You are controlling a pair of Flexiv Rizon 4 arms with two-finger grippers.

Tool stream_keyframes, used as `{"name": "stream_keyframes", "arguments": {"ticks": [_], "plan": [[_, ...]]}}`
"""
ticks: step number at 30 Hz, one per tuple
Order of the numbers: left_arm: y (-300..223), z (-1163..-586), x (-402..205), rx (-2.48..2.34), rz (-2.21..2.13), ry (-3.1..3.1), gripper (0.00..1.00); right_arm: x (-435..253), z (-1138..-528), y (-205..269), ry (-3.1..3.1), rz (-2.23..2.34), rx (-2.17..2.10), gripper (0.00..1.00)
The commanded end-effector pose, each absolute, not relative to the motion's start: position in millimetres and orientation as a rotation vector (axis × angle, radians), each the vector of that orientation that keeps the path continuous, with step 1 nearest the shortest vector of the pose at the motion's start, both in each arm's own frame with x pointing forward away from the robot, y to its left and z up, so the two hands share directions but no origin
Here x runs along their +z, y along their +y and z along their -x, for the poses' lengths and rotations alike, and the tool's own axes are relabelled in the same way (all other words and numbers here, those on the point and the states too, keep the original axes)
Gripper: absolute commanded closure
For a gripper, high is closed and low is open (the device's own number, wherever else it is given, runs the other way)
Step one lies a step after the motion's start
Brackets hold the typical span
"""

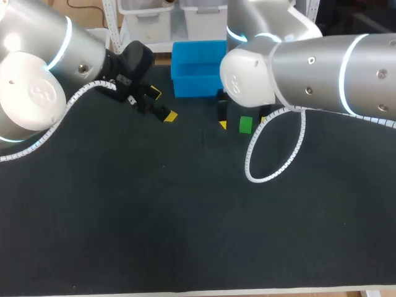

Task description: Use the left arm to pick the red cube and place it into the blue plastic box first, then use the right arm to grasp the green cube and put it into the same blue plastic box after the first action is fully finished.

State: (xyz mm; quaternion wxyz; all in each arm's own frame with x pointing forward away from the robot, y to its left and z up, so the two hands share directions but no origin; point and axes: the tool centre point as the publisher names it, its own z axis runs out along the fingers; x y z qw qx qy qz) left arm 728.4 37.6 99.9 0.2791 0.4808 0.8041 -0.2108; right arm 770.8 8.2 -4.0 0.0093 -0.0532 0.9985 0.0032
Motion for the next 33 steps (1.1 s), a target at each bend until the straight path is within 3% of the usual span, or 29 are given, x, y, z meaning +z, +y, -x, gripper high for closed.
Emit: {"name": "stream_keyframes", "arguments": {"ticks": [1, 5, 6, 8, 33], "plan": [[39, -728, 99, -0.57, -1.291, 2.151, 0.0, -7, -770, 6, 3.113, 0.158, 0.012, 0.0], [39, -728, 99, -0.57, -1.291, 2.151, 0.0, -9, -770, 3, 3.113, 0.152, 0.018, 0.0], [39, -728, 99, -0.57, -1.291, 2.151, 0.0, -9, -770, 3, 3.113, 0.149, 0.026, 0.51], [39, -728, 99, -0.57, -1.291, 2.151, 0.0, -9, -770, 3, 3.115, 0.152, 0.033, 1.0], [39, -728, 99, -0.57, -1.291, 2.151, 0.0, 13, -773, -1, 3.1, 0.172, 0.008, 1.0]]}}
